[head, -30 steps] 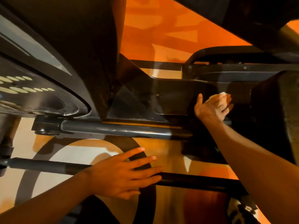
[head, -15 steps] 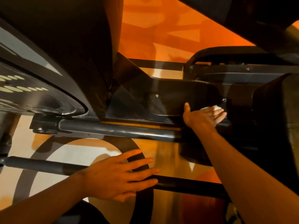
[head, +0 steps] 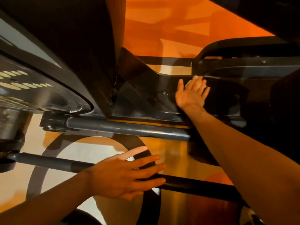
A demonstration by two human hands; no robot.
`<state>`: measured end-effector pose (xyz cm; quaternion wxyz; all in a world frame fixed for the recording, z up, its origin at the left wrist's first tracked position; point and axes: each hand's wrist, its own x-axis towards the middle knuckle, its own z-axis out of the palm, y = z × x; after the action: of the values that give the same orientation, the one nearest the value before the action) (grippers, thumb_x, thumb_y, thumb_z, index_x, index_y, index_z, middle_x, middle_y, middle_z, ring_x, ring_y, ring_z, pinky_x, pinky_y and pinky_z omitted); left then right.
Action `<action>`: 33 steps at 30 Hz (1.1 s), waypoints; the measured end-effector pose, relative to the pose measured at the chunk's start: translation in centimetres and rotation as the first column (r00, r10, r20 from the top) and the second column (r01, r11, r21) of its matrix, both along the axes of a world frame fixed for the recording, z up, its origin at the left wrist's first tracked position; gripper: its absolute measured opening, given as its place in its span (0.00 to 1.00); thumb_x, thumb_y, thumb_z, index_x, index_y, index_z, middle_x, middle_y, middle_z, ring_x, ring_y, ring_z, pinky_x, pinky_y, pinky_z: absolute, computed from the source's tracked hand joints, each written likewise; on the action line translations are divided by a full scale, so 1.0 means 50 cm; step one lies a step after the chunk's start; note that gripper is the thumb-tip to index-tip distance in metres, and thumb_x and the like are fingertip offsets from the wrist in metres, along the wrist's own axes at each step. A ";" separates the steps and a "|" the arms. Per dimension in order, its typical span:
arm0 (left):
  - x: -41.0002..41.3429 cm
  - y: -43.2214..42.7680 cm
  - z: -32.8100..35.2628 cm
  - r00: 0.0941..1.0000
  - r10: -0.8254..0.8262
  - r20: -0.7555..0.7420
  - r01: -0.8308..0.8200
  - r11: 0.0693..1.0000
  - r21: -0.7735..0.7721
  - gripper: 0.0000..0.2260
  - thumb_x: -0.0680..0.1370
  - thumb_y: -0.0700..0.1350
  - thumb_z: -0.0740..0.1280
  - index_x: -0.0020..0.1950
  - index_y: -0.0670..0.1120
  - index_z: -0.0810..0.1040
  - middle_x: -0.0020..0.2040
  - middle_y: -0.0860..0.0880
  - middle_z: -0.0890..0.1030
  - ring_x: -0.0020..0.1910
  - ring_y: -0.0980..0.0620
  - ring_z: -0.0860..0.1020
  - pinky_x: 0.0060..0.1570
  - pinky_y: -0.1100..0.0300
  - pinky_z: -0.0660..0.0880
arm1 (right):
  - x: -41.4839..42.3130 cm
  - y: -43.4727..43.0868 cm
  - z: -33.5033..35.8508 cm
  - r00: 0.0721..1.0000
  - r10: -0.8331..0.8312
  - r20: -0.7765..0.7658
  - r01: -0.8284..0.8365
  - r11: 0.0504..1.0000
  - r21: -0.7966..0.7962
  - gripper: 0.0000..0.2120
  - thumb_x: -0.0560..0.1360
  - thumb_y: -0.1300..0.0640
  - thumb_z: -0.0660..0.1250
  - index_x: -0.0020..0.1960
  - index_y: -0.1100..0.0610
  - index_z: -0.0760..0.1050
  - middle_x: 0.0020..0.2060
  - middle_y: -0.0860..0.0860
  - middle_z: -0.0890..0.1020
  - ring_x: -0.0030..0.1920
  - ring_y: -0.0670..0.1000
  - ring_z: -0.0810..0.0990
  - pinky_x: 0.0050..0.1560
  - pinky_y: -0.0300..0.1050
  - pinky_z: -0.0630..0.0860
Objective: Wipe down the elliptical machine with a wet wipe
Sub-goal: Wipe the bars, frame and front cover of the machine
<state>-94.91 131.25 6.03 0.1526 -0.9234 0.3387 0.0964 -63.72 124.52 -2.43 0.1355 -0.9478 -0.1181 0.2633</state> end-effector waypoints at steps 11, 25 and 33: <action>-0.005 0.002 -0.004 1.000 0.027 0.014 -0.026 0.995 -0.092 0.27 0.87 0.57 0.47 0.85 0.49 0.51 0.82 0.45 0.59 0.81 0.41 0.58 0.81 0.37 0.46 | -0.209 0.117 0.063 0.870 0.087 -0.485 0.263 0.750 0.607 0.28 0.87 0.44 0.38 0.83 0.53 0.35 0.83 0.49 0.37 0.81 0.49 0.35 0.80 0.54 0.33; -0.005 -0.004 0.004 0.997 0.070 0.017 -0.068 0.990 -0.126 0.25 0.87 0.58 0.52 0.84 0.52 0.59 0.82 0.43 0.64 0.83 0.39 0.55 0.82 0.38 0.45 | -0.272 0.130 0.062 1.000 0.016 0.000 -0.013 0.792 0.611 0.31 0.85 0.41 0.40 0.84 0.54 0.47 0.82 0.52 0.56 0.80 0.53 0.56 0.78 0.53 0.55; -0.009 -0.006 0.005 0.991 0.124 0.046 -0.117 0.984 -0.134 0.28 0.86 0.59 0.53 0.85 0.54 0.53 0.83 0.46 0.59 0.84 0.42 0.47 0.82 0.41 0.40 | -0.259 0.161 0.089 0.970 -0.220 0.100 0.096 0.732 0.674 0.22 0.86 0.46 0.52 0.66 0.60 0.75 0.60 0.55 0.75 0.59 0.53 0.72 0.62 0.47 0.70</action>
<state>-95.38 130.96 6.30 0.0948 -0.9525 0.2834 0.0582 -76.68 132.57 2.02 0.4752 -0.8628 -0.1341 0.1083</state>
